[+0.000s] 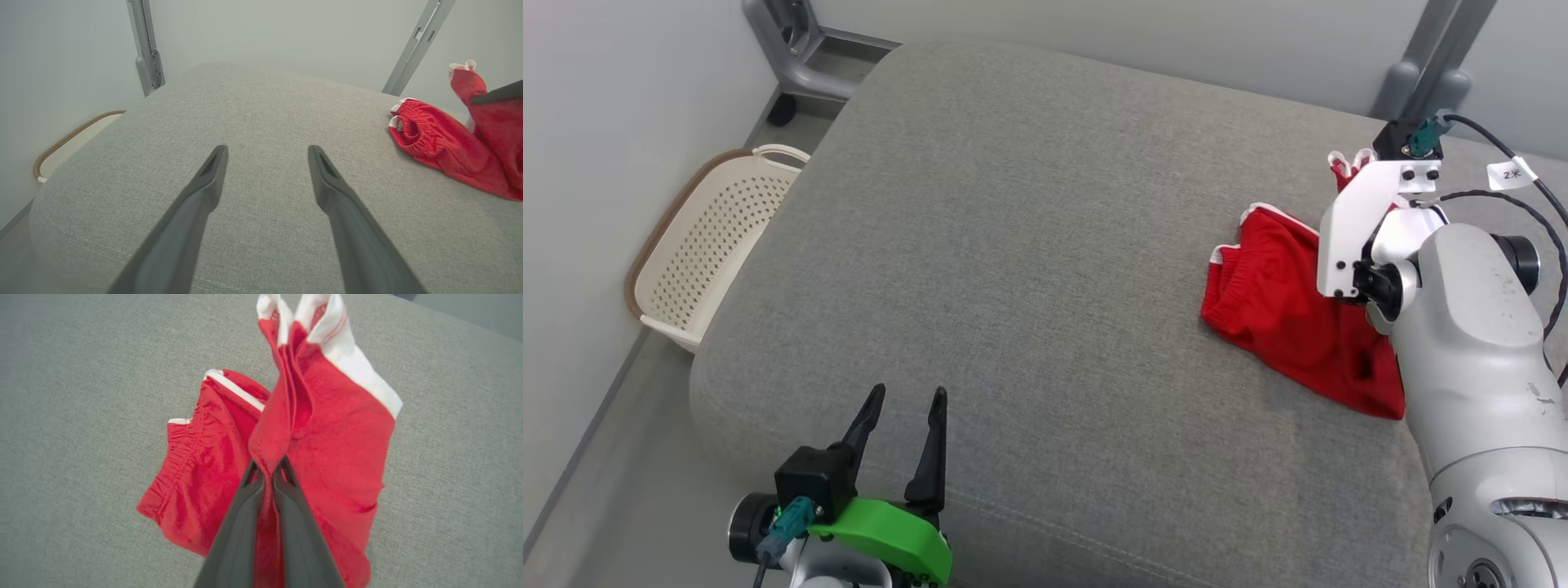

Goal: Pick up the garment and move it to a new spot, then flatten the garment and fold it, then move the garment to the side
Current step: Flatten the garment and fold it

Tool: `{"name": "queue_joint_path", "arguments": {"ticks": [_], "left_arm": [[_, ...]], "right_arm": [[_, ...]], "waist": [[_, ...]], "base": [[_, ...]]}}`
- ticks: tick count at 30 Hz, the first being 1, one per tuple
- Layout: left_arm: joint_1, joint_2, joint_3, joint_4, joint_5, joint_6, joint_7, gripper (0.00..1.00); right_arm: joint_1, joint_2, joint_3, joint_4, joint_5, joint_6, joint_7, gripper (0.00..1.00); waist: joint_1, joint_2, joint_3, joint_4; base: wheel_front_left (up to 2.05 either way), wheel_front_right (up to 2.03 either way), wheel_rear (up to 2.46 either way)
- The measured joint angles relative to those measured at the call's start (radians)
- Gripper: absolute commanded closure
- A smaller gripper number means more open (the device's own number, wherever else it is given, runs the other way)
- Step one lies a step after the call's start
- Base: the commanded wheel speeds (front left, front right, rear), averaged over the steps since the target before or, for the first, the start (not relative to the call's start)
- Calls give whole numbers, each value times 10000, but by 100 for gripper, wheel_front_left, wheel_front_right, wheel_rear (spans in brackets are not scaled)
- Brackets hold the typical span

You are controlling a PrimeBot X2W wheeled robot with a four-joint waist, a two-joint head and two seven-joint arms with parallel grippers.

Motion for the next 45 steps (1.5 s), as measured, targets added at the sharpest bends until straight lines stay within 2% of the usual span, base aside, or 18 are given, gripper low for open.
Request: {"name": "queue_joint_path", "arguments": {"ticks": [12, 18, 19, 20, 32, 43, 45], "left_arm": [[72, -130, -305, 150, -65, -44, -48, 0], [70, -196, -380, 221, -102, -35, -136, 0], [69, -207, -380, 232, -134, -31, -148, 0], [66, -209, -368, 251, -163, -25, -157, 0], [-75, -180, -259, 408, -263, 35, -324, 0], [-125, -31, -247, 334, -322, 159, -295, 0], [-119, -19, -247, 307, -337, 178, -295, 0]], "right_arm": [[-245, 69, -991, 715, -788, 0, -362, 100], [-267, 77, -1283, 1085, -1271, 0, -360, 100], [-300, 81, -1229, 1183, -1256, 0, -456, 18], [-368, 88, -1154, 1252, -1198, 0, -623, 0], [-1273, 90, -290, 1933, -426, 0, -1860, 0], [-352, -270, -387, 1927, -504, 0, -2803, 0], [-87, -265, -522, 1902, -437, 0, -3010, 23]], "waist": [[0, 0, -34, 1093], [0, 0, 177, 1358], [0, 0, 211, 1369], [0, 0, 242, 1364], [0, 0, 181, 709], [0, 0, -268, -61], [0, 0, -328, -136]], "base": [[0, 0, 0], [0, 0, 0], [0, 0, 0], [0, 0, 0], [0, 0, 0], [0, 0, 0], [0, 0, 0]]}}
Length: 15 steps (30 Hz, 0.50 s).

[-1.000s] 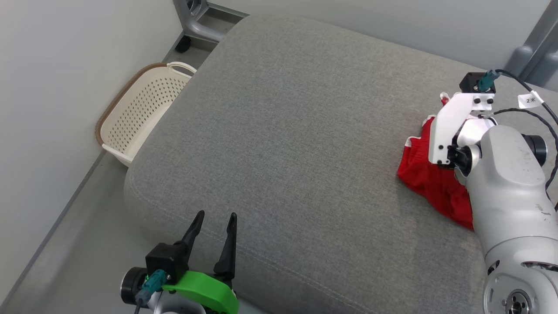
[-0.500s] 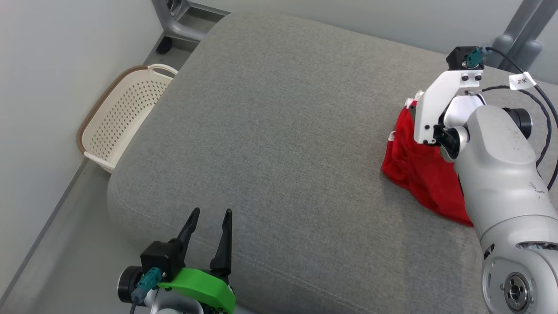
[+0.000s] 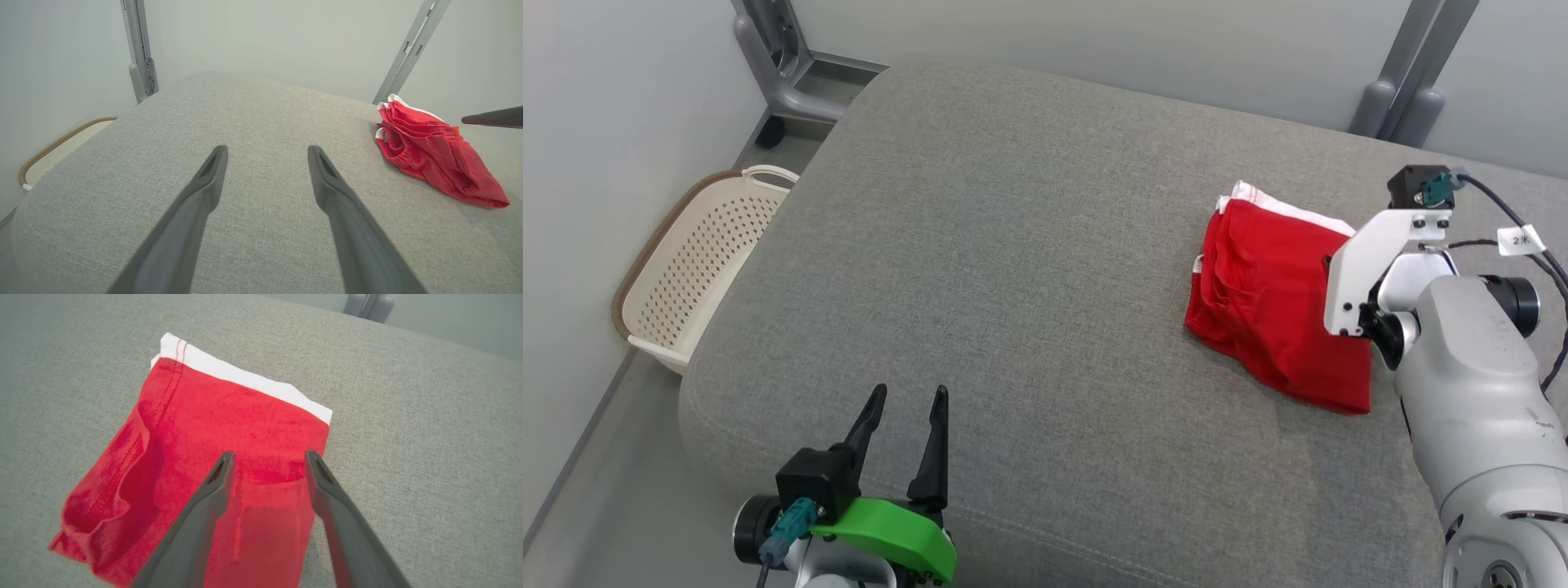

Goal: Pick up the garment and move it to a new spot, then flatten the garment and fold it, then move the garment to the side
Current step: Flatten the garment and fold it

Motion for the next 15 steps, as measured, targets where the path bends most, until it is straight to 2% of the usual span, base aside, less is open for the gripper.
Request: {"name": "queue_joint_path", "arguments": {"ticks": [1, 3, 4, 5, 12, 15], "left_arm": [[4, 2, 0, -25, 0, 12, -2, 0], [6, 2, 0, -79, -2, 31, -17, 0], [7, 4, -4, -94, -4, 42, -19, 0], [7, 6, -15, -105, -10, 46, -31, 0], [3, -21, -82, -82, -48, 46, -105, 0], [2, -48, -121, -6, -98, 46, -117, 0]], "right_arm": [[132, 4, -25, -12, -4, 0, -90, 48], [347, 17, -94, -38, -33, 0, -263, 73], [424, 38, -123, -58, -48, 0, -343, 91], [545, 100, -128, -84, -107, 0, -531, 100], [723, 336, 123, 174, -117, 0, -796, 100], [661, 318, 616, 662, 326, 0, -1014, 100]], "waist": [[0, 0, -18, -23], [0, 0, -14, -16], [0, 0, 0, 6], [0, 0, 35, 73], [0, 0, 169, 416], [0, 0, 198, 586]], "base": [[0, 0, 0], [0, 0, 0], [0, 0, 0], [0, 0, 0], [0, 0, 0], [0, 0, 0]]}}
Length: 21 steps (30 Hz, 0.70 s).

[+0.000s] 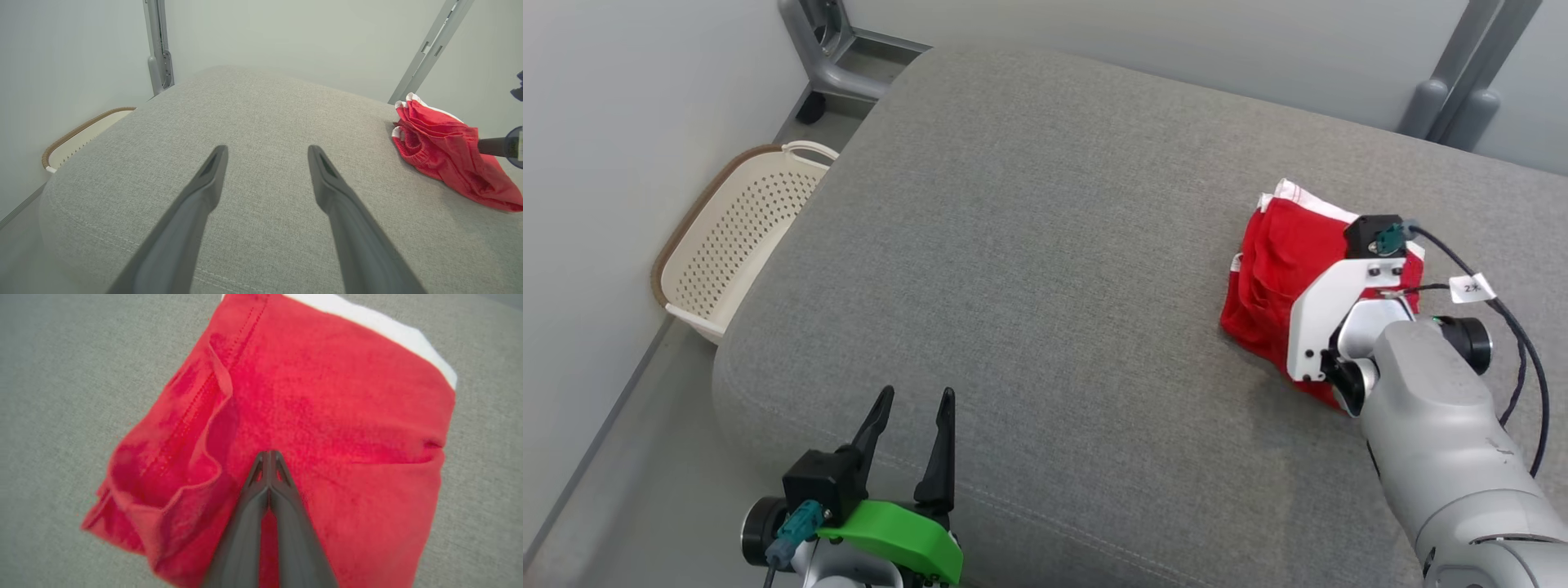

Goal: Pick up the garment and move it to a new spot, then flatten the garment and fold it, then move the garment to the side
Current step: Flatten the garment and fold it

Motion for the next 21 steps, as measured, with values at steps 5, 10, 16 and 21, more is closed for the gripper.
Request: {"name": "queue_joint_path", "arguments": {"ticks": [5, 10, 16, 21], "left_arm": [[-6, -13, -65, 109, -59, -29, -15, 0], [-7, -21, -119, 136, -79, -33, -17, 0], [7, -44, -157, 196, -138, 4, -33, 0], [67, 38, -58, 201, -171, 88, -82, 0]], "right_arm": [[-293, 33, 1266, 719, 1070, 0, -353, 100], [-379, 31, 2454, 928, 2094, 0, -320, 100], [-174, 33, 4048, 821, 3434, 0, 115, 100], [-61, 42, 5321, -13, 4592, 0, 506, 70]], "waist": [[0, 0, -20, 330], [0, 0, -28, 689], [0, 0, -54, 1055], [0, 0, -202, 1041]], "base": [[0, 0, 0], [0, 0, 0], [0, 0, 0], [0, 0, 0]]}}
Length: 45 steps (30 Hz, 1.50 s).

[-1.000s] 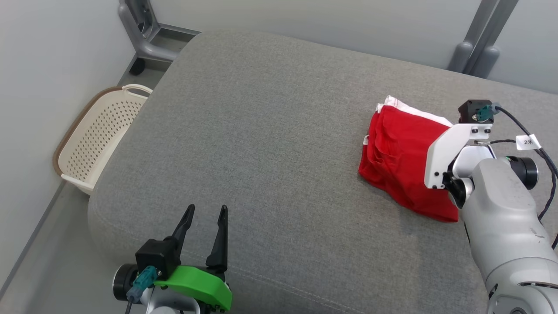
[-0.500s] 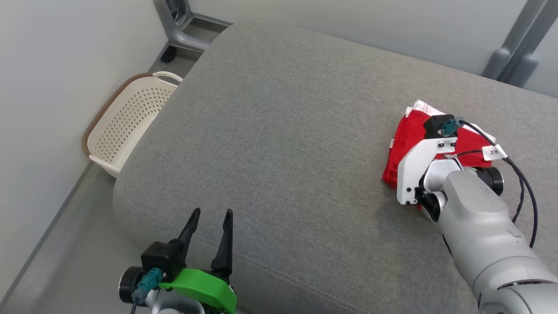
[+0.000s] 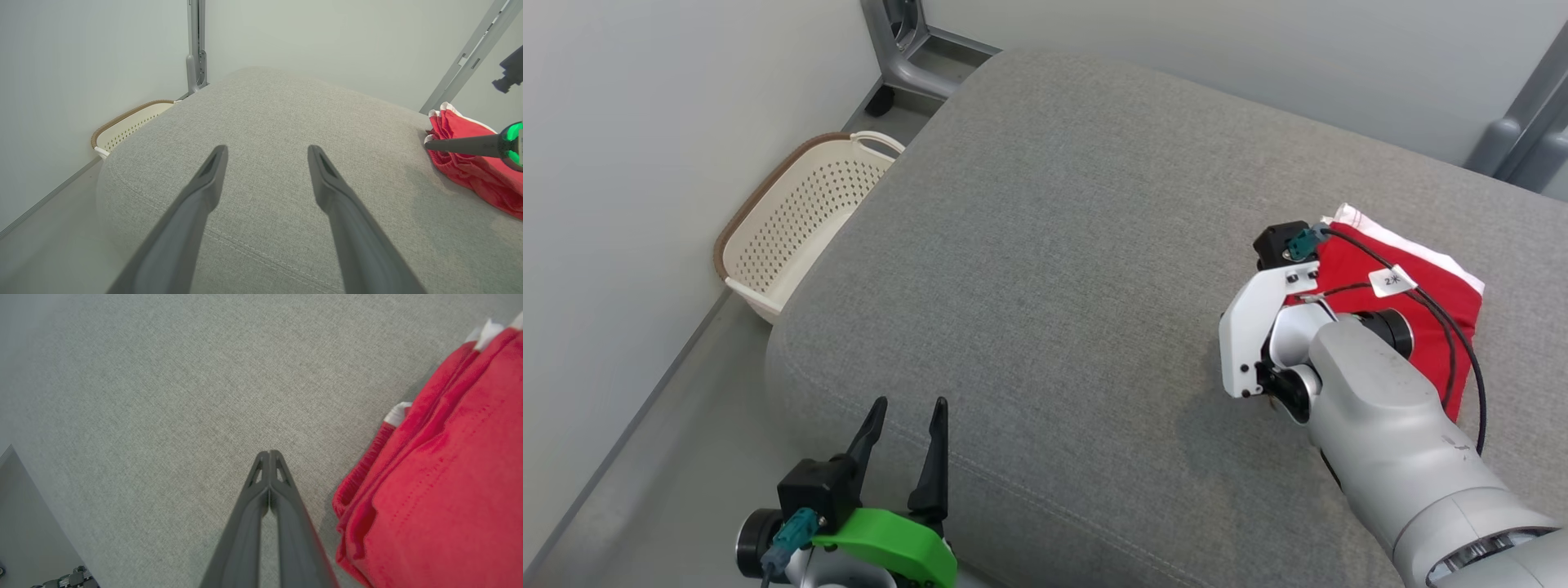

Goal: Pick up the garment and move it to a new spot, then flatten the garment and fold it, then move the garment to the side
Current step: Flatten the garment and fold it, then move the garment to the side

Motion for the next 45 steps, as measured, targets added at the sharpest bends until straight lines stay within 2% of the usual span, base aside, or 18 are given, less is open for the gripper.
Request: {"name": "queue_joint_path", "arguments": {"ticks": [1, 2, 3, 4, 9, 15, 23, 29, 37, 45], "left_arm": [[33, 42, 27, -4, -10, 10, -4, 0], [59, 86, 56, -17, -10, 25, -4, 0], [84, 119, 73, -38, -17, 56, -4, 0], [105, 151, 81, -52, -27, 58, -4, 0], [179, 288, 82, -146, -38, 102, 33, 0], [311, 439, 0, -328, -35, 169, 219, 0], [337, 533, -36, -566, -35, 230, 324, 0], [220, 493, -157, -619, -35, 224, 351, 0], [66, 468, -176, -581, -36, 224, 282, 0], [-96, 424, -288, -474, -36, 194, 259, 0]], "right_arm": [[-8, 6, 182, -144, 134, 2, 52, 51], [-28, 6, 316, -268, 257, 0, 88, 16], [-78, 0, 441, -391, 412, 0, 98, 16], [-153, -4, 522, -495, 527, 0, 102, 0], [-576, -4, 359, -297, 527, 0, 121, 0], [-981, -98, -848, 688, -8, 0, -274, 0], [-1021, -861, -2573, 1135, -802, 0, -405, 0], [-759, -1335, -4015, 1185, -1609, -2, -148, 0], [-367, -1122, -5446, 1200, -2782, -2, 81, 0], [-112, -769, -7400, 1012, -3891, -2, 178, 0]], "waist": [[0, 0, -32, -49], [0, 0, -67, -109], [0, 0, -104, -181], [0, 0, -144, -257], [0, 0, -362, -732], [0, 0, -642, -1356], [0, 0, -724, -2039], [0, 0, -380, -2082], [0, 0, 34, -1949], [0, 0, 300, -1663]], "base": [[0, 0, 0], [0, 0, 0], [0, 0, 0], [0, 0, 0], [0, 0, 0], [0, 0, 0], [0, 0, 0], [0, 0, 0], [0, 0, 0], [0, 0, 0]]}}
